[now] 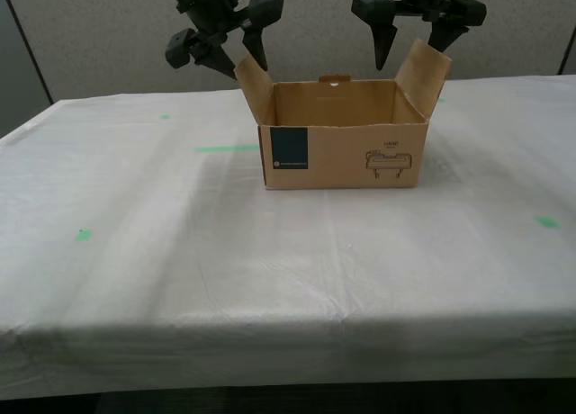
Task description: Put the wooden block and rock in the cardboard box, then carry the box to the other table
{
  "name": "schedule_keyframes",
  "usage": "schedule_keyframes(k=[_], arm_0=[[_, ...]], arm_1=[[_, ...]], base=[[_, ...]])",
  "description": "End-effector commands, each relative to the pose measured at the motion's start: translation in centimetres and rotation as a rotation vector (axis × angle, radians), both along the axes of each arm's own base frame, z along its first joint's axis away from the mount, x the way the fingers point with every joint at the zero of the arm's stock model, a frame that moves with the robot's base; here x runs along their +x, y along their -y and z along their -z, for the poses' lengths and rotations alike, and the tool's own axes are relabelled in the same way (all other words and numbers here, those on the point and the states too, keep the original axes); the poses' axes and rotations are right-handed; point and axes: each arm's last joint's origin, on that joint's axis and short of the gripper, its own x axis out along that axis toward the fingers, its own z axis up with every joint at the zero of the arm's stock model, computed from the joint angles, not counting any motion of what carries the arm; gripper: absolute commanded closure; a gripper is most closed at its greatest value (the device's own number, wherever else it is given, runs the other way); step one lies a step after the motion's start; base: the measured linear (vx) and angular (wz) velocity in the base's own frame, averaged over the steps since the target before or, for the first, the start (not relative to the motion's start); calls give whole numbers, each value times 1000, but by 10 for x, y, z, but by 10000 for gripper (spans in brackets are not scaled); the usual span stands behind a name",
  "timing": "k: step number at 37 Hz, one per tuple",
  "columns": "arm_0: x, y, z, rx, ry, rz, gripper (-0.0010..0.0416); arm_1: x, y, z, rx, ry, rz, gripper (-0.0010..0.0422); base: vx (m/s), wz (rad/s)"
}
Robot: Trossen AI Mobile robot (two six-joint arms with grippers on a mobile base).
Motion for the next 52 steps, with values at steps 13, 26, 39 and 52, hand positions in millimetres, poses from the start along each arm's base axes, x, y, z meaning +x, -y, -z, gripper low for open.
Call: schedule_keyframes(k=[13,26,39,52], arm_0=[[-4,1,-8,-5,-11,0,43],[-20,6,-53,20,76,-1,9],[-57,17,-120,67,233,0,9],[-109,32,-171,103,378,-15,9]], arm_1=[[0,-20,-22,-11,31,-29,160],[-17,-28,-57,18,87,6,151],[-47,-40,-114,14,202,19,159],[-88,-56,-168,21,327,-2,149]], base=[[0,0],[0,0],[0,0],[0,0]])
